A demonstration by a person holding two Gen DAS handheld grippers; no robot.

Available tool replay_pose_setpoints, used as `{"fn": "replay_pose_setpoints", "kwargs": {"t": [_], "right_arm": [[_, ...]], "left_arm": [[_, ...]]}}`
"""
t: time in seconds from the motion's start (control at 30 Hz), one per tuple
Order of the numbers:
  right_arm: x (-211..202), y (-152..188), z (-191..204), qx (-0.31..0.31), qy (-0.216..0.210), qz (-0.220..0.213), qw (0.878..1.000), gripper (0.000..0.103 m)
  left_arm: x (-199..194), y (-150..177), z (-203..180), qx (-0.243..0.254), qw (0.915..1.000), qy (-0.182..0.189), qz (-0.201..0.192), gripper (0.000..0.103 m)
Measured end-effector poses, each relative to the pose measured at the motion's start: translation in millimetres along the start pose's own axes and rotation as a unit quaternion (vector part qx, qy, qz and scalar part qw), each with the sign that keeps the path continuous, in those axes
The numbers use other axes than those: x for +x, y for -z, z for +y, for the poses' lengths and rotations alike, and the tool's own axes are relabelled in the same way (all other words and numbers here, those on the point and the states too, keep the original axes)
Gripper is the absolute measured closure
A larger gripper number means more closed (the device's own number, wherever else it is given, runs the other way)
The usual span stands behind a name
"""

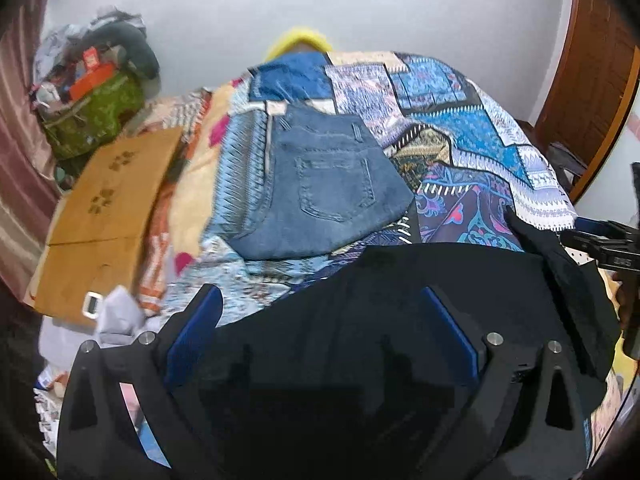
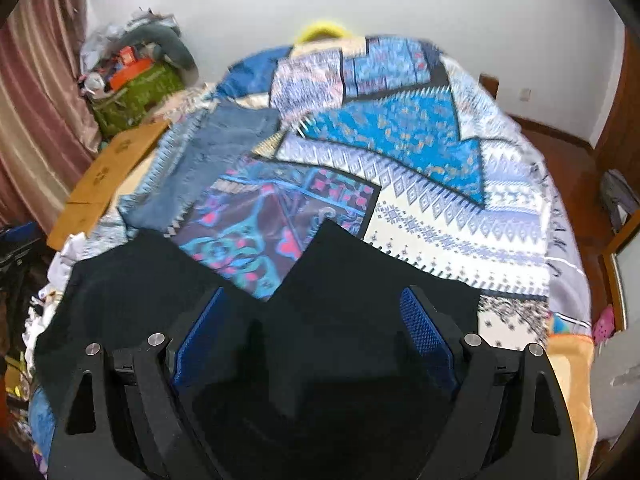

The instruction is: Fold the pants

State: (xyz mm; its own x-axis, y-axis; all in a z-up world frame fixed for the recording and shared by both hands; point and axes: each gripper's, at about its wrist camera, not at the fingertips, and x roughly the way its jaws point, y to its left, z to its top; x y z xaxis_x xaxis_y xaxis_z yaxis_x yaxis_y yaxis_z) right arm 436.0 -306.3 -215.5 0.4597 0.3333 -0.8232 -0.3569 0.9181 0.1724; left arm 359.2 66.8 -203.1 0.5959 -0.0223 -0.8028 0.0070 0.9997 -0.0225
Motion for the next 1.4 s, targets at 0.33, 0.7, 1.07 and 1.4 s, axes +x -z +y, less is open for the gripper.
{"fn": "replay_pose_setpoints", "kwargs": {"t": [0.33,0.7,1.07,1.4], "right_arm": [[77.2,-21.5,-35.4,0.067,-0.046,0.075,0.994,0.055],[46.4,-11.6,-45.3,0.065,-0.046,0.031,0.996,0.095],[-99.9,-6.7,-90.5,0.086,-0.028,-0.090,0.992,0.095],[-170.3,44.2,-132.1,0.101,-0.004,-0.121,0.988,0.095]], "left_arm": [[55.6,-0.9,-11.3,0.010,0.9985,0.006,0.054,0.003],[54.2,8.4,-38.7,0.047,0.9957,0.007,0.079,0.003],[19.7,18.7,-108.6,0.092,0.9904,0.044,0.094,0.003],[8.7,52.7,-199.2,0.166,0.9775,0.059,0.116,0.003]]}}
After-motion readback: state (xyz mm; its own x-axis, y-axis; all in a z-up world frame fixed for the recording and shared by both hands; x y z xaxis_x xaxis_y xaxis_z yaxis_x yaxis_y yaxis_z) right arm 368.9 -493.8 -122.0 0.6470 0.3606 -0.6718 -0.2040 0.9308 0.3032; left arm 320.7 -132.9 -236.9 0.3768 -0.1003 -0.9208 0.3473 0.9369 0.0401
